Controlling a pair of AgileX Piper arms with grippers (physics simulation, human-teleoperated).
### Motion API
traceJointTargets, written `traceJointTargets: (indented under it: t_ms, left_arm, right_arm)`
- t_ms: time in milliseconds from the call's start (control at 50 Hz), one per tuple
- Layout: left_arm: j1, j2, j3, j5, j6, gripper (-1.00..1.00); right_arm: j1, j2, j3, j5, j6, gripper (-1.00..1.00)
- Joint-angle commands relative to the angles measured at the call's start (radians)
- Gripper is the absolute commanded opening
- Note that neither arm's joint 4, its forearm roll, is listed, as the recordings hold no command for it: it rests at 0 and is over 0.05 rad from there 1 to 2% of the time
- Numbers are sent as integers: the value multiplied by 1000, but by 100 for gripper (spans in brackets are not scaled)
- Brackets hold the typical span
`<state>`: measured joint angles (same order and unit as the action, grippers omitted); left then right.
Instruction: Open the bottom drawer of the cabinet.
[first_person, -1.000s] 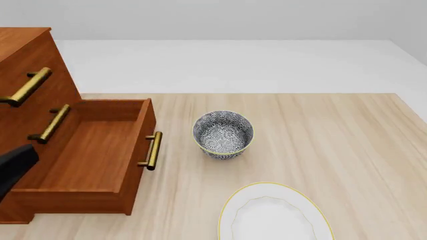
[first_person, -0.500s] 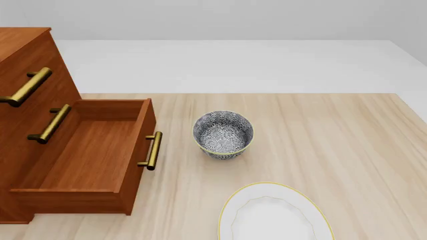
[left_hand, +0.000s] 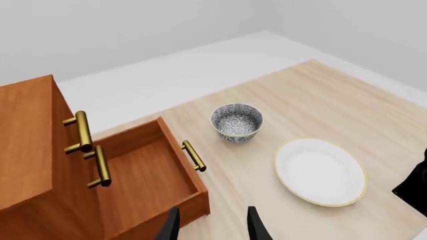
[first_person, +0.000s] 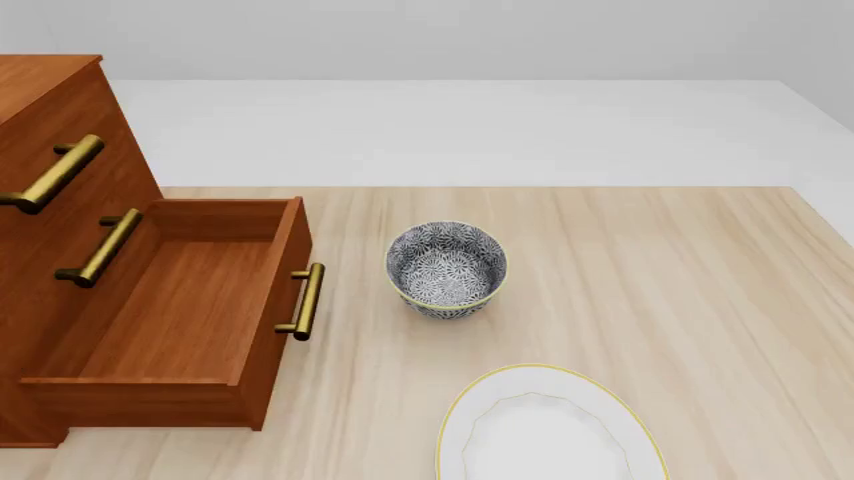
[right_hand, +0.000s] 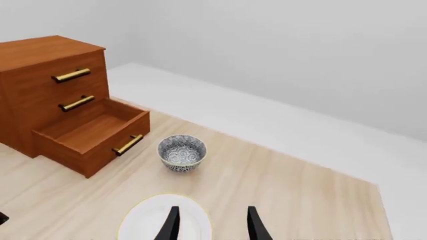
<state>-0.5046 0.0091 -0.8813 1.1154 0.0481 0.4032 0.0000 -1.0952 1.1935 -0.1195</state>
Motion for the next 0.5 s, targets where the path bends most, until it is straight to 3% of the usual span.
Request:
traceJointTargets:
  t_ms: [20, 500]
  left_arm:
    - [-4, -9, -9, 57, -14, 100]
    - [-4, -9, 20, 62, -39, 100]
  right_arm:
    - [26, 0, 29, -1, 23, 100]
    - [39, 0, 132, -36, 83, 100]
